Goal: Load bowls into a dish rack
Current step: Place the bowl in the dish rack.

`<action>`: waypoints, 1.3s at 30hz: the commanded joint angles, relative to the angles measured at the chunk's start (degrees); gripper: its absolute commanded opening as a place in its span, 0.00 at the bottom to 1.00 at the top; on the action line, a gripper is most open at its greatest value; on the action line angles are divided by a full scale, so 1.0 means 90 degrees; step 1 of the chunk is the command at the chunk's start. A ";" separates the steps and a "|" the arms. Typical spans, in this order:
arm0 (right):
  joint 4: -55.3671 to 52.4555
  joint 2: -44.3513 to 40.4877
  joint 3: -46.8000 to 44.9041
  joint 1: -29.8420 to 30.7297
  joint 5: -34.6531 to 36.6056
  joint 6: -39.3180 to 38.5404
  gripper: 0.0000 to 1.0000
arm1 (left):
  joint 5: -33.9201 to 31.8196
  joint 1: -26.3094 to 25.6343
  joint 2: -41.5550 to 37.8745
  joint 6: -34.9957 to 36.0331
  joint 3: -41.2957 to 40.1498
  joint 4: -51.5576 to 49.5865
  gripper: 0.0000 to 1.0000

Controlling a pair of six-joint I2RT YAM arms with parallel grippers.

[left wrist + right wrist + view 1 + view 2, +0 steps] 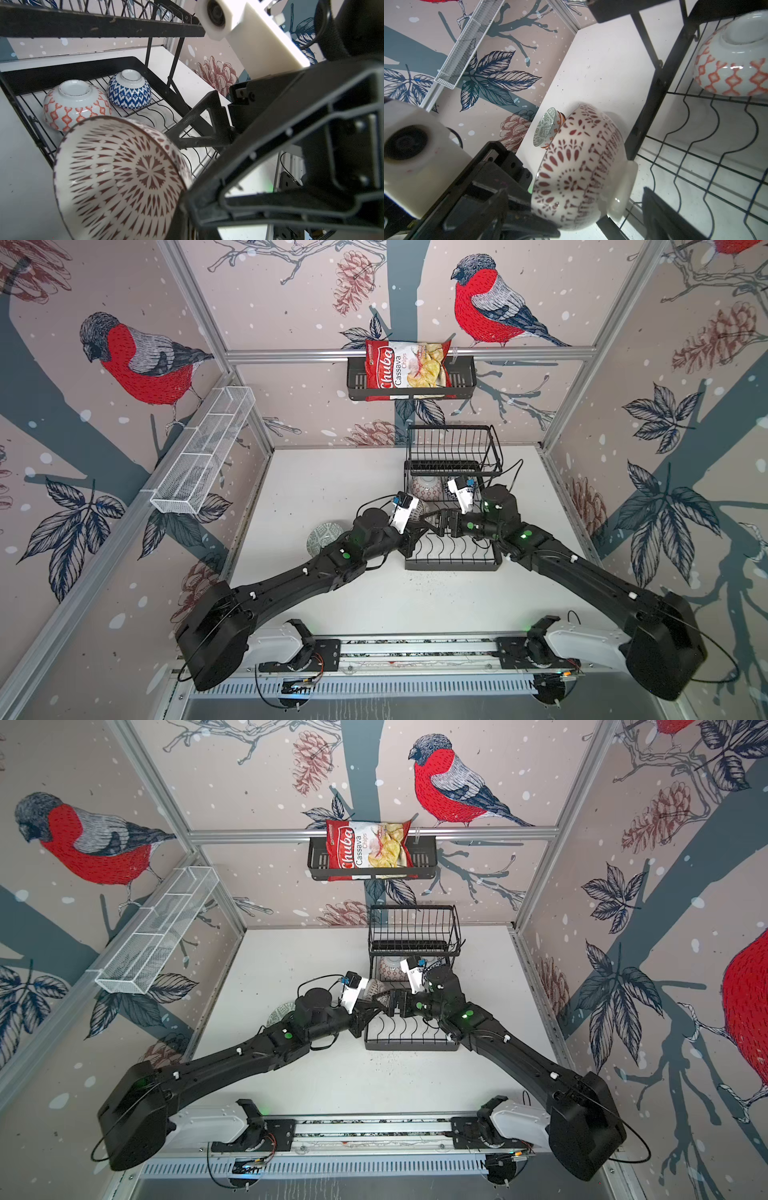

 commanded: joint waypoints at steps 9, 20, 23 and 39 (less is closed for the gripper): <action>-0.0088 0.0048 -0.0018 -0.0131 -0.0062 0.0310 1.00 | 0.0117 -0.0080 0.0333 0.0144 0.0097 0.1016 0.00; -0.0042 0.0246 -0.0064 -0.0183 -0.0212 0.0535 1.00 | 0.0019 -0.0128 0.0404 0.0287 0.0106 0.1074 0.00; -0.0052 0.0269 -0.0054 -0.0183 -0.0272 0.0541 1.00 | -0.0028 -0.0129 0.0439 0.0361 0.0135 0.1095 0.00; 0.0068 0.0294 0.0016 -0.0154 -0.0460 0.0560 0.96 | 0.0067 -0.0124 0.0676 0.0449 0.0258 0.1213 0.00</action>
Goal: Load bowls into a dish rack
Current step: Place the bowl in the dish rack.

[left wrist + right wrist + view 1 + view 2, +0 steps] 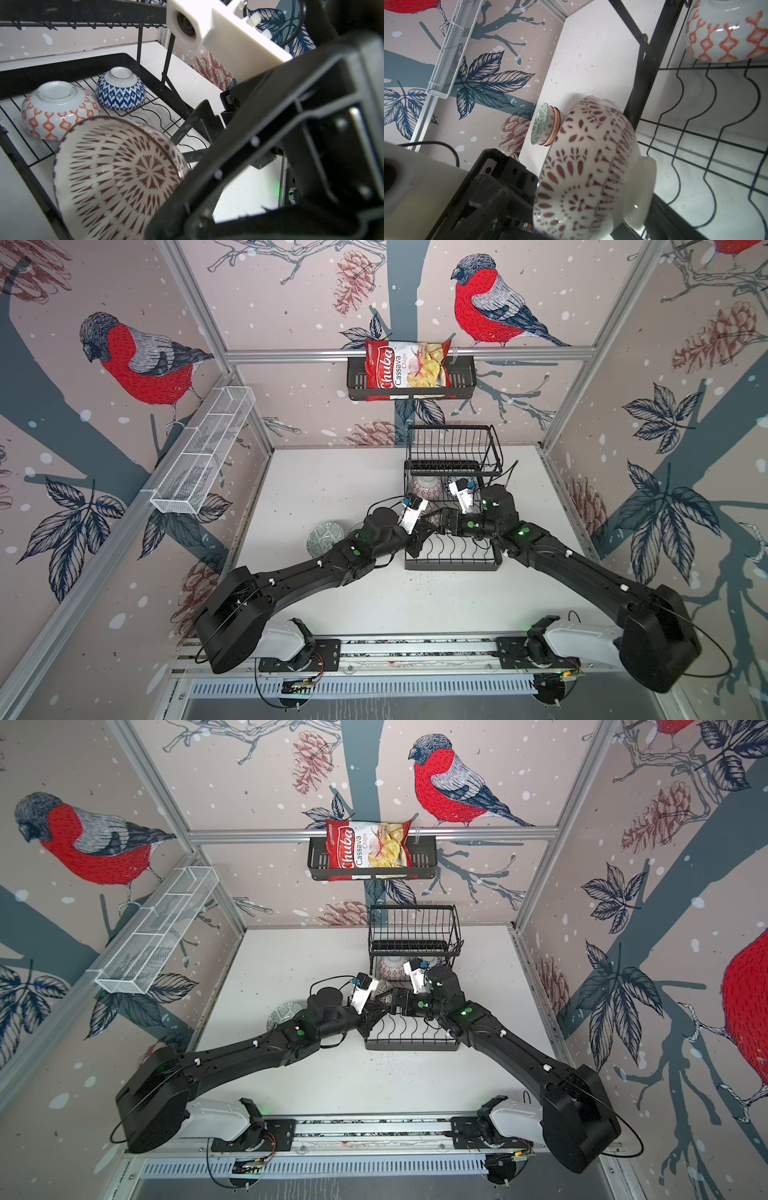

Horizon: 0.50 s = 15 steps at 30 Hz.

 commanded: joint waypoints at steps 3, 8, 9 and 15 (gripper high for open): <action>0.0199 0.0031 0.0056 0.0021 -0.0193 0.0048 0.93 | 0.0030 -0.0015 0.0044 0.0192 0.0100 0.0805 0.00; 0.0182 0.0038 0.0041 0.0021 -0.0159 -0.0023 0.88 | 0.0032 -0.0017 0.0064 0.0192 0.0101 0.0803 0.00; 0.0178 0.0044 0.0045 0.0021 -0.0154 -0.0041 0.88 | 0.0032 -0.0010 0.0066 0.0184 0.0096 0.0794 0.00; 0.0177 0.0011 0.0033 0.0022 -0.0106 -0.0091 0.84 | -0.0015 -0.0017 0.0064 0.0212 0.0080 0.0728 0.00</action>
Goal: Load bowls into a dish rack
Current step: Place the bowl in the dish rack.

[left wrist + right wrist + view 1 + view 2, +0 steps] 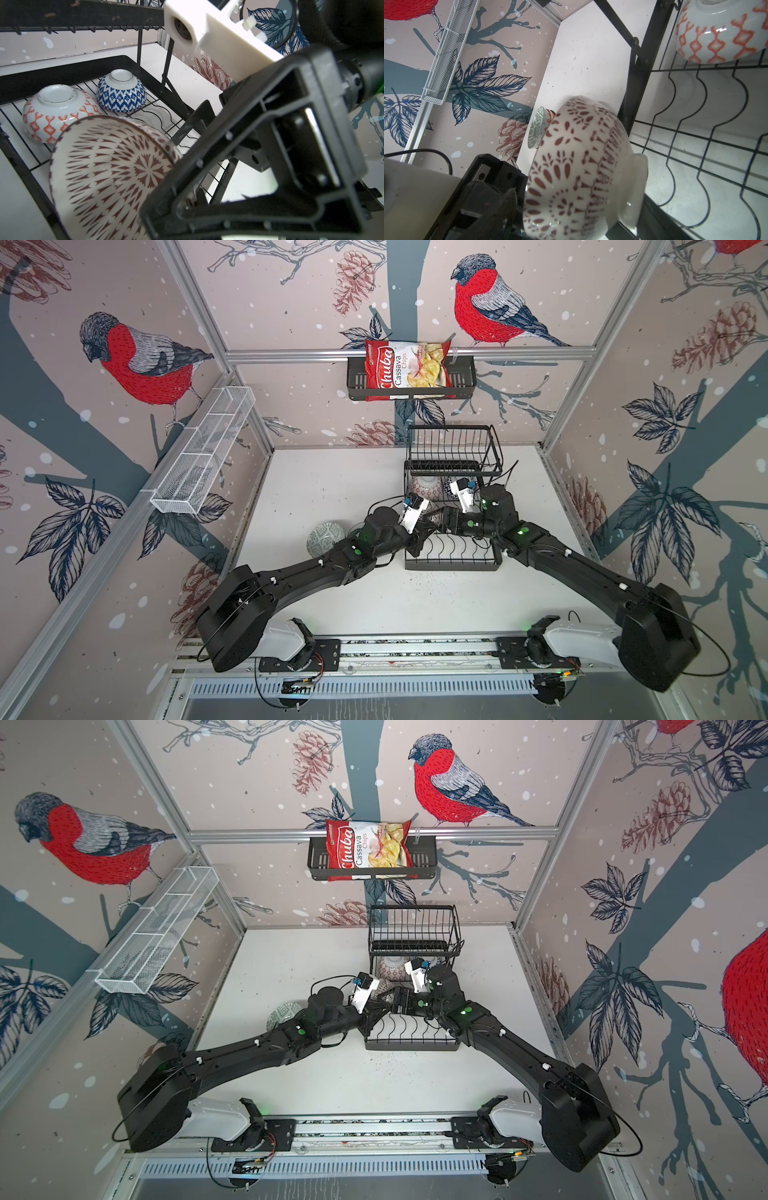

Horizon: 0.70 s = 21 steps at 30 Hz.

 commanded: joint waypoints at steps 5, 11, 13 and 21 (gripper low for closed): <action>0.0158 -0.0093 0.0006 0.0026 -0.0149 -0.0167 0.78 | 0.0004 -0.0017 0.0030 0.0136 0.0029 0.0681 0.00; 0.0155 -0.0130 0.0011 0.0026 -0.0036 -0.0151 0.74 | 0.0020 -0.0017 0.0038 0.0141 0.0034 0.0698 0.00; 0.0158 -0.0134 0.0005 0.0026 -0.0027 -0.0151 0.71 | 0.0020 -0.0017 0.0031 0.0136 0.0027 0.0691 0.00; 0.0158 -0.0192 -0.0058 0.0026 0.0181 -0.0150 0.68 | -0.0111 -0.0015 0.0077 0.0169 0.0046 0.0604 0.02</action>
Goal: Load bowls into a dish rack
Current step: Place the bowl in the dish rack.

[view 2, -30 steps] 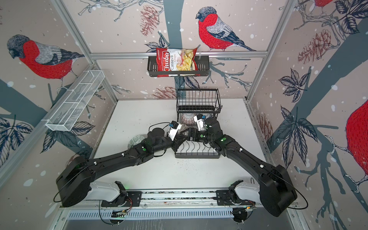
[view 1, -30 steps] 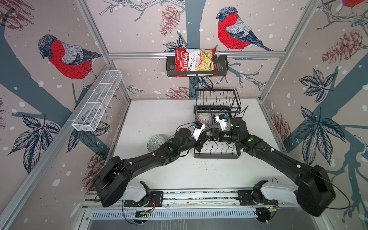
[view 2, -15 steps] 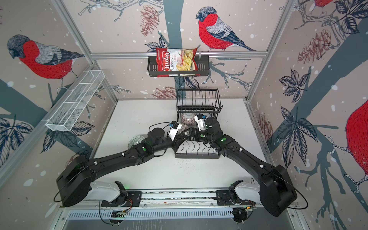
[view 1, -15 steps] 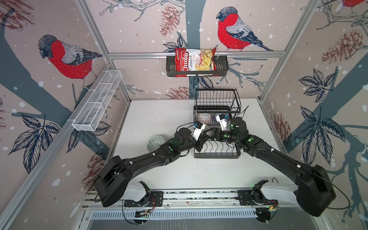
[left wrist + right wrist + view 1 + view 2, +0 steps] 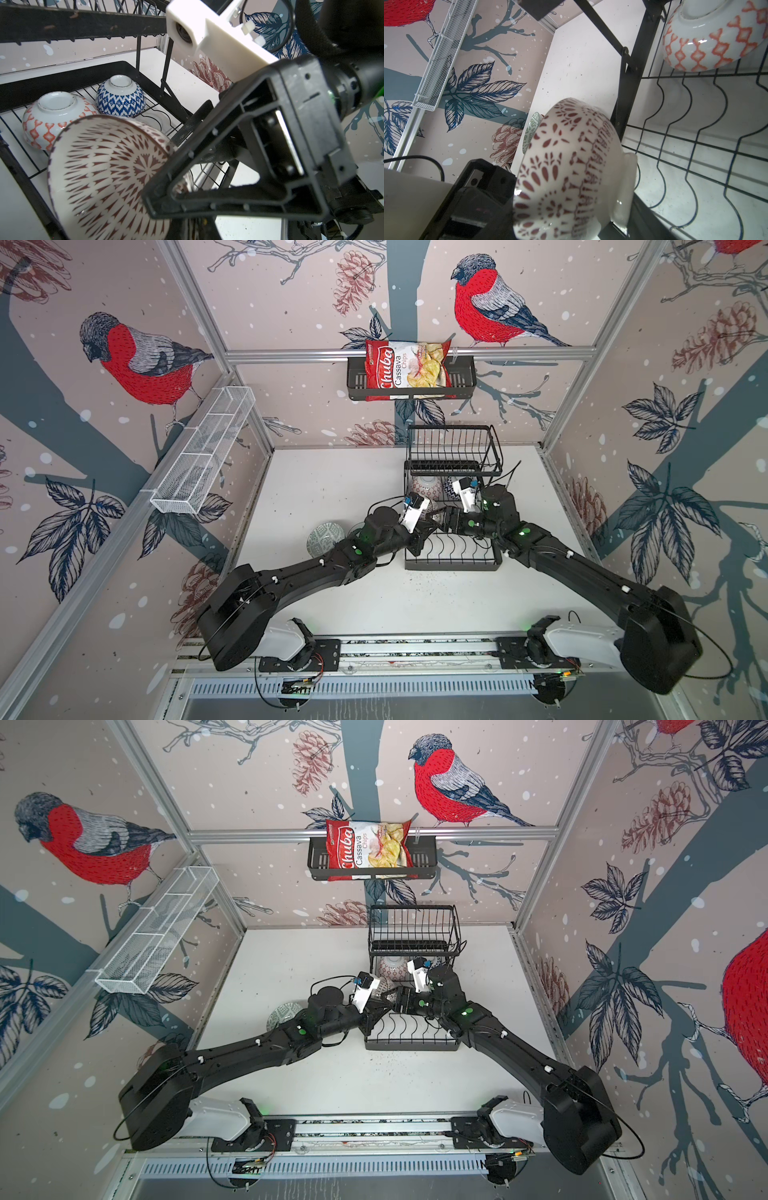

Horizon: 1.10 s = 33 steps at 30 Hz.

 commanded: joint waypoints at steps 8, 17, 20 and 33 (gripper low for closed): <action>0.0127 -0.0206 -0.0065 0.0014 0.0063 -0.0153 0.67 | -0.0110 -0.0013 0.0084 0.0108 0.0091 0.0347 0.11; 0.0197 -0.0411 -0.0192 0.0004 0.0370 -0.0060 0.66 | -0.0093 -0.0017 0.0133 0.0145 0.0136 0.0255 0.24; 0.0206 -0.0459 -0.0219 0.0004 0.0453 -0.0038 0.65 | -0.0090 -0.0011 0.0124 0.0167 0.0135 0.0216 0.28; 0.0099 -0.0480 -0.0299 -0.0127 0.0766 -0.0104 0.65 | -0.0117 -0.0010 -0.0075 0.0219 -0.0060 0.0247 0.61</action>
